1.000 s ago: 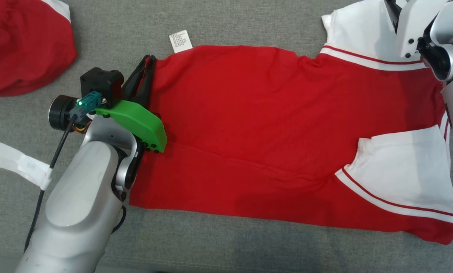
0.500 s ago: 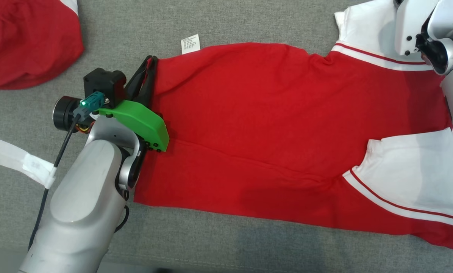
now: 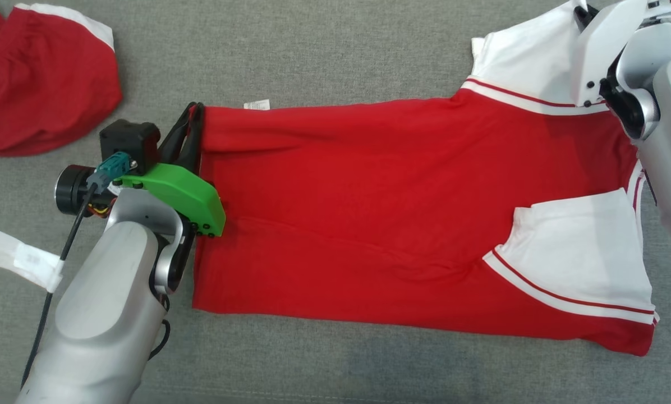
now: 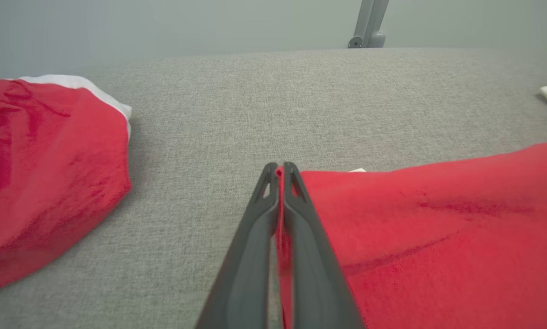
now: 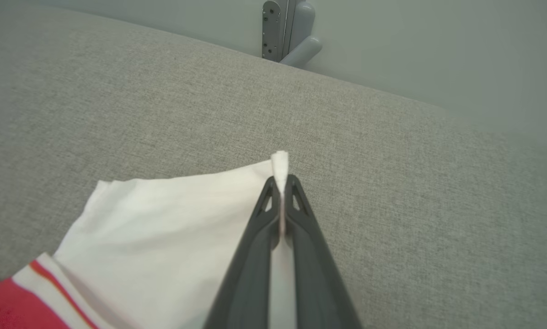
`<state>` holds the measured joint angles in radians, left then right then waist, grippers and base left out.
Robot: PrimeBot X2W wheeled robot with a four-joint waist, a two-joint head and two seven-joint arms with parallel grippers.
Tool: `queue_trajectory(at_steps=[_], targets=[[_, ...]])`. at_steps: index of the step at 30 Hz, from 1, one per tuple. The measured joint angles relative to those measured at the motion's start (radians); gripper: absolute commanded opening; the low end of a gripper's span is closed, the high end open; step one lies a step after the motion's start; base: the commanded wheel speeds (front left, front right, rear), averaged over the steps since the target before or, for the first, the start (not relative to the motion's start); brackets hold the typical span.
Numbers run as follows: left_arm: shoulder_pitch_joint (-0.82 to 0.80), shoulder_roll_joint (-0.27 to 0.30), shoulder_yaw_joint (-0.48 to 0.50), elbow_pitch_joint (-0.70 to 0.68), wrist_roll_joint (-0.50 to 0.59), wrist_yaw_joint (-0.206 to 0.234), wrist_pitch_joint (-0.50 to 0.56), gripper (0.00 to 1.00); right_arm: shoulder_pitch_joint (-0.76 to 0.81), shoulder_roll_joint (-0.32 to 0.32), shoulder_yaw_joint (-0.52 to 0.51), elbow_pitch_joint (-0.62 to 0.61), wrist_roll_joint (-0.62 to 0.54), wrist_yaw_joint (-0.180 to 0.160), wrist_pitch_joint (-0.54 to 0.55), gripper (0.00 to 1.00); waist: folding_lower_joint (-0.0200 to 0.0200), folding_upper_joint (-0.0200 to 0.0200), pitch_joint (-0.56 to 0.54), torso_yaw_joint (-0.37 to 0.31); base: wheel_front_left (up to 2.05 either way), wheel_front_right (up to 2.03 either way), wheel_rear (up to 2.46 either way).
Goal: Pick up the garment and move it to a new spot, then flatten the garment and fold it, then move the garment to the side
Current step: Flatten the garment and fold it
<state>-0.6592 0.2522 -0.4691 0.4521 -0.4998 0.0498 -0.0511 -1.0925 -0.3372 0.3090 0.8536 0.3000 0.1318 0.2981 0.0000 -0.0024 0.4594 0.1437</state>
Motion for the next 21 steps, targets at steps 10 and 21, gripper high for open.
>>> queue_trajectory(at_steps=[10, 21], targets=[[0.109, 0.056, 0.022, -0.049, -0.019, 0.021, -0.014, 0.0, 0.262, -0.096, 0.077, -0.308, 0.188, 0.0, -0.089, 0.0, 0.0, 0.0, -0.1, -0.055, 0.0, 0.0, 0.0], [0.291, 0.083, 0.064, -0.211, -0.068, 0.08, -0.063, 0.0, 0.665, -0.085, -0.088, -0.672, 0.227, 0.0, -0.105, 0.0, 0.0, 0.0, -0.179, -0.119, 0.0, 0.0, 0.0]])
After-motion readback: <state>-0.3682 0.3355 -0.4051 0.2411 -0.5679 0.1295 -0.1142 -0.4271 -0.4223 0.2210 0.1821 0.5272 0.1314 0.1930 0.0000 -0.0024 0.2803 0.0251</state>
